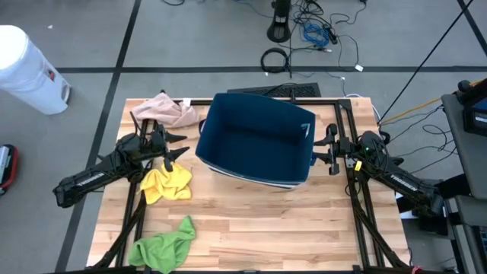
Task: Fold towel
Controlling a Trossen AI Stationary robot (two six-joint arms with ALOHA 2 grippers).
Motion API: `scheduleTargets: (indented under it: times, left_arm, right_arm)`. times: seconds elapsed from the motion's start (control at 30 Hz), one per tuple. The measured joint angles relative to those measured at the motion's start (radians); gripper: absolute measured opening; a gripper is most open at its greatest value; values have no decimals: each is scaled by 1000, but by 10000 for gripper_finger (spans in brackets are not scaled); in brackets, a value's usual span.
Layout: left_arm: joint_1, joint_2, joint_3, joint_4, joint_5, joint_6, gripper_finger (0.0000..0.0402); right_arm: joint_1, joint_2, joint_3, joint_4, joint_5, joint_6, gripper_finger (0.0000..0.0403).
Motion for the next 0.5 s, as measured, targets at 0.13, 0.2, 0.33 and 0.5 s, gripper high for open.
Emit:
scheduleTargets:
  times: [0.13,0.2,0.33,0.5]
  left_arm:
    - [0,0,0,0,0,0,222]
    - [0,0,0,0,0,0,222]
    - [0,0,0,0,-35,26,222]
    - [0,0,0,0,-64,22,222]
  right_arm:
    - [0,0,0,0,0,0,146]
    - [0,0,0,0,0,0,146]
    - [0,0,0,0,0,0,146]
    - [0,0,0,0,0,0,146]
